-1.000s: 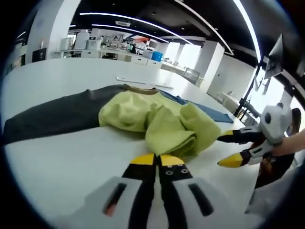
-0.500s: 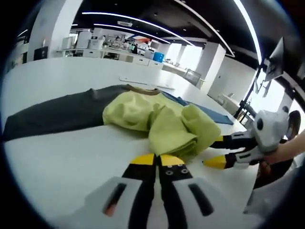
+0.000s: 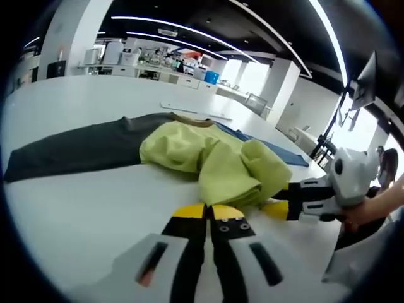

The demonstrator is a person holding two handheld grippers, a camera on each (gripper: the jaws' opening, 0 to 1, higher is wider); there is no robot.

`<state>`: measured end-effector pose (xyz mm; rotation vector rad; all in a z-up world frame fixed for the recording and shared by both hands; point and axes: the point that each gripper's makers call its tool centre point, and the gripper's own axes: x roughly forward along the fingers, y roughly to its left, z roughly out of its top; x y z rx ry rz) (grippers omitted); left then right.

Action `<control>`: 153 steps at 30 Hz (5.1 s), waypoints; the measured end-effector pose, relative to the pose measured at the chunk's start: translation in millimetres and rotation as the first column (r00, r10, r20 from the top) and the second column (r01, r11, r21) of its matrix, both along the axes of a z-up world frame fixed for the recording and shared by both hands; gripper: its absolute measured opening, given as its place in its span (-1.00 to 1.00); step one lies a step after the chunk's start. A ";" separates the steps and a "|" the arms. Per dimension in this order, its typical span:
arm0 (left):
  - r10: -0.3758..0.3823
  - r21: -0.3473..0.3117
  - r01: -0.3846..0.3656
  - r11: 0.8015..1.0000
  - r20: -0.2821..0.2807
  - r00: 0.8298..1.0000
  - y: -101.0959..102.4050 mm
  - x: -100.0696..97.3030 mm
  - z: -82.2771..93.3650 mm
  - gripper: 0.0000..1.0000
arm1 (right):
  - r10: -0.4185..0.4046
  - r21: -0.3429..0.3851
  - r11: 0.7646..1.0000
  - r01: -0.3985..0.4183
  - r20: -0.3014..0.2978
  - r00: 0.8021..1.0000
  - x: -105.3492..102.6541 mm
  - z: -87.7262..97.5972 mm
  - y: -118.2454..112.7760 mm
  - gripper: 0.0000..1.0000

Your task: Fold the garment on the visible template until the final outline fits inside the template.

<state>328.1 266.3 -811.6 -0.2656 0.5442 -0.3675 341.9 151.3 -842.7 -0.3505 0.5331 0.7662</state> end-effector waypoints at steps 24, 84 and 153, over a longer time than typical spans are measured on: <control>0.005 0.020 -0.004 1.000 -0.025 1.000 22.3 -18.0 -3.6 -1.00 | 0.037 -0.123 0.992 -0.029 0.064 0.997 -13.9 9.9 -67.6 -1.00; -0.151 0.415 0.219 0.883 -0.190 0.970 88.9 -118.3 2.9 -1.00 | 0.037 -0.189 0.982 -0.028 0.043 0.998 -101.1 46.9 -154.7 -1.00; 0.020 0.149 0.023 0.989 -0.283 0.959 82.3 -121.4 -5.6 -1.00 | -0.026 -0.196 0.981 0.013 -0.065 0.998 -117.6 15.9 -181.3 -1.00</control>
